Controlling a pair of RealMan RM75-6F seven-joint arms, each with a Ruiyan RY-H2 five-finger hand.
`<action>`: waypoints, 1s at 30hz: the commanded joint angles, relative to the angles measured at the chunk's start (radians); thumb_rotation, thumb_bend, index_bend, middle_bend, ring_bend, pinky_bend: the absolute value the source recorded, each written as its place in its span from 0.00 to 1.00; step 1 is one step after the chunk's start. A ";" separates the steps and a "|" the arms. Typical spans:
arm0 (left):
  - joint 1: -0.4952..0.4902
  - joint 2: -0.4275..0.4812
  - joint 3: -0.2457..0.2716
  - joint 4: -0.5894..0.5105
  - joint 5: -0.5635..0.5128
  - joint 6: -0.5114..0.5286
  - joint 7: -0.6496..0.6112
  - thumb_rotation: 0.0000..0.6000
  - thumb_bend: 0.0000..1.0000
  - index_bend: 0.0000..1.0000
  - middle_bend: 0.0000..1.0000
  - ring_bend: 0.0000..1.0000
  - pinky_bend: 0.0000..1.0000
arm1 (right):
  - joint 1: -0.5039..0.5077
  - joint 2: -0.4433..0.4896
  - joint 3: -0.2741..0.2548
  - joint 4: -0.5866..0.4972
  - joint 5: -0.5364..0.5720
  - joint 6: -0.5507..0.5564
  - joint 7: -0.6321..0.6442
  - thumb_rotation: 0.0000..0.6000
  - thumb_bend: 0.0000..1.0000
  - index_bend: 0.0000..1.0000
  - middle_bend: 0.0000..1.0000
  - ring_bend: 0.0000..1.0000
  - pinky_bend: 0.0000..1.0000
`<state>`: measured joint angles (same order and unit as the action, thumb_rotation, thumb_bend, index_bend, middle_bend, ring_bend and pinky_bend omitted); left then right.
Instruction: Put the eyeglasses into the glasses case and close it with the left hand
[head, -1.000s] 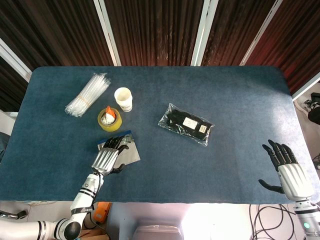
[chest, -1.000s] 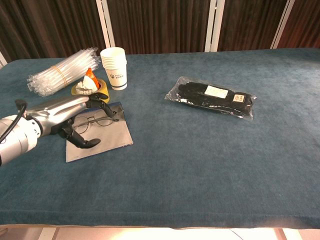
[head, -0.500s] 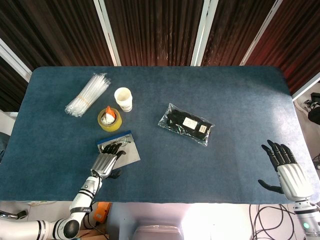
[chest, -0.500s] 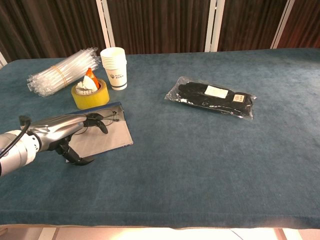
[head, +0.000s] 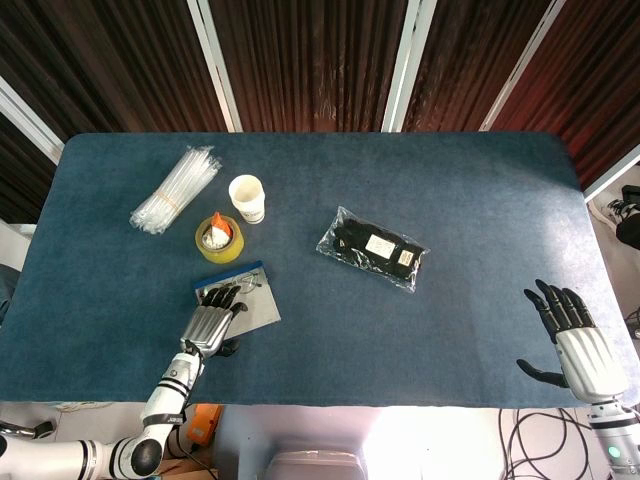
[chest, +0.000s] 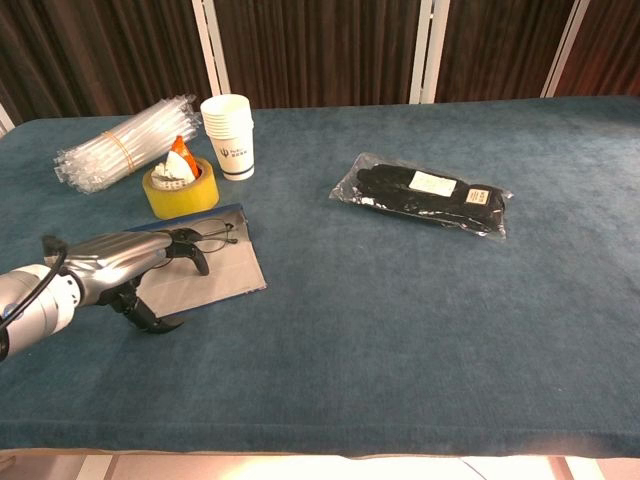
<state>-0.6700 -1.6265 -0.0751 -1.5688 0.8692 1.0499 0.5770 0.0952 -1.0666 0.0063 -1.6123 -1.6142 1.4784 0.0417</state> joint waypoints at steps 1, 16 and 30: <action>-0.001 -0.002 0.001 0.002 -0.002 0.002 0.005 0.95 0.29 0.27 0.00 0.00 0.00 | 0.000 0.001 -0.001 0.000 -0.002 -0.001 0.000 1.00 0.28 0.00 0.00 0.00 0.00; -0.006 -0.002 0.002 0.002 -0.040 -0.005 0.039 0.95 0.29 0.31 0.00 0.00 0.00 | -0.005 0.012 -0.009 0.000 -0.019 0.010 0.011 1.00 0.28 0.00 0.00 0.00 0.00; -0.002 -0.020 -0.009 0.047 -0.016 0.029 0.029 0.95 0.37 0.43 0.00 0.00 0.02 | -0.011 0.016 -0.005 0.000 -0.017 0.026 0.028 1.00 0.28 0.00 0.00 0.00 0.00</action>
<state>-0.6753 -1.6405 -0.0819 -1.5303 0.8464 1.0721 0.6122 0.0851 -1.0513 0.0016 -1.6128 -1.6304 1.5029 0.0680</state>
